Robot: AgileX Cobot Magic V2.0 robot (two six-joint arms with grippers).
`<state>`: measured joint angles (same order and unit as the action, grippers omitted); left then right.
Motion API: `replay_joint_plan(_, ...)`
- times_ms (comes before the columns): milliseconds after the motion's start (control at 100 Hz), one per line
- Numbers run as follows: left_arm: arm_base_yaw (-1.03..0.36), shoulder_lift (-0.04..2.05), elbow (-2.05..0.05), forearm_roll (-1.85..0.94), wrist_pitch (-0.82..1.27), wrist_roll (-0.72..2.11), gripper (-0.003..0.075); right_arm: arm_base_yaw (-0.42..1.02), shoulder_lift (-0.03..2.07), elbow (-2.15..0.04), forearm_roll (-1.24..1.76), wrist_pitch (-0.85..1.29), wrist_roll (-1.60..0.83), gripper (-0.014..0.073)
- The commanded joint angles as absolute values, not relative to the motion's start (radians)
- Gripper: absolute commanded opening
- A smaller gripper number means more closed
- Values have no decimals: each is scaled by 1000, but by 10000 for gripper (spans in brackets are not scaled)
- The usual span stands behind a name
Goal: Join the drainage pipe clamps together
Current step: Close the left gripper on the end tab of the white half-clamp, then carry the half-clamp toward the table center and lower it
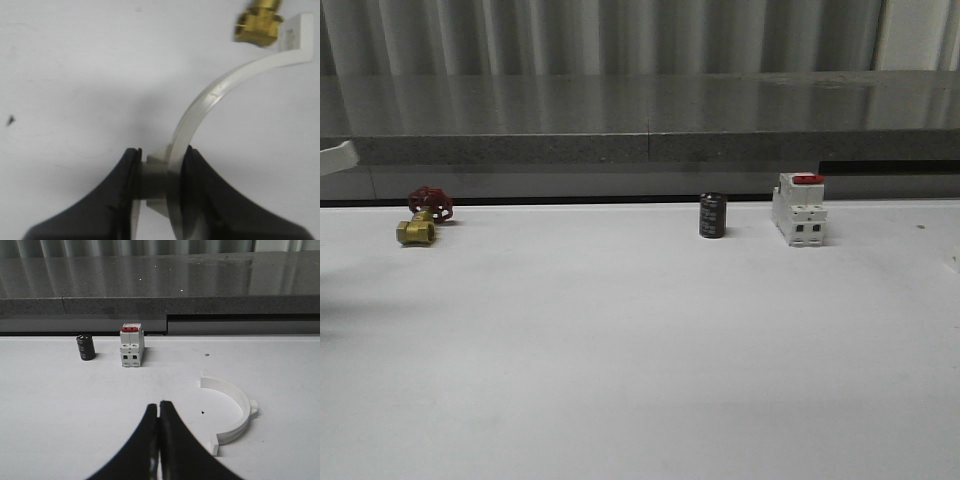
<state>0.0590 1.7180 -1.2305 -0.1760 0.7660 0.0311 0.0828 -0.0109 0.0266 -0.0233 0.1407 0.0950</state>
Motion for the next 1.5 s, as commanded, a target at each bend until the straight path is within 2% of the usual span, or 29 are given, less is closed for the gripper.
replay_joint_plan(0,-35,1658,-1249,-174,754,-53,-20,84,-29,11,-29,62,85,-67)
replay_joint_plan(250,-329,1721,-1267,5,716,-314,-20,84,-29,11,-29,62,85,-67)
replay_joint_plan(370,-418,1781,-1297,100,716,-447,-20,84,-29,11,-29,62,85,-67)
replay_joint_plan(530,-494,1858,-1360,96,724,-467,-20,84,-29,11,-29,62,85,-67)
replay_joint_plan(840,-529,1958,-1419,96,730,-526,-20,84,-29,11,-29,62,85,-67)
replay_joint_plan(1490,-531,1985,-1419,96,744,-528,-20,84,-29,11,-29,62,85,-67)
